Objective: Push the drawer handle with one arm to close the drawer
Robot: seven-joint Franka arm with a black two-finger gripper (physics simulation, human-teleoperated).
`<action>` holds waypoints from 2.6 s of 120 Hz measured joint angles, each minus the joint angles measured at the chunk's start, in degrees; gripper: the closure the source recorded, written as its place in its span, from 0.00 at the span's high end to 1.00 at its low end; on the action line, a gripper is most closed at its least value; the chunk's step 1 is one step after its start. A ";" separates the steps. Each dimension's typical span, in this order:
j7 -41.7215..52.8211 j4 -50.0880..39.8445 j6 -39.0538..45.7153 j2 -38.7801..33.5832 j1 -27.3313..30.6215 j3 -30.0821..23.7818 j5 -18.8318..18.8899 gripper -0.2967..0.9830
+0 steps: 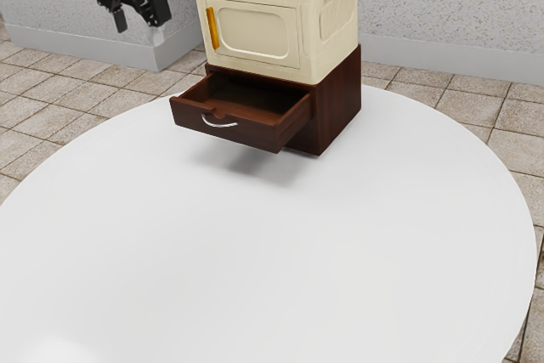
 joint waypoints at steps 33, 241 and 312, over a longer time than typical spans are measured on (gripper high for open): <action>0.15 -6.20 -0.25 -0.20 -0.30 -0.11 -0.21 0.77; 4.50 -6.79 54.86 32.23 6.11 1.76 -11.98 0.15; 8.80 13.51 51.20 45.14 7.92 1.90 -16.46 0.16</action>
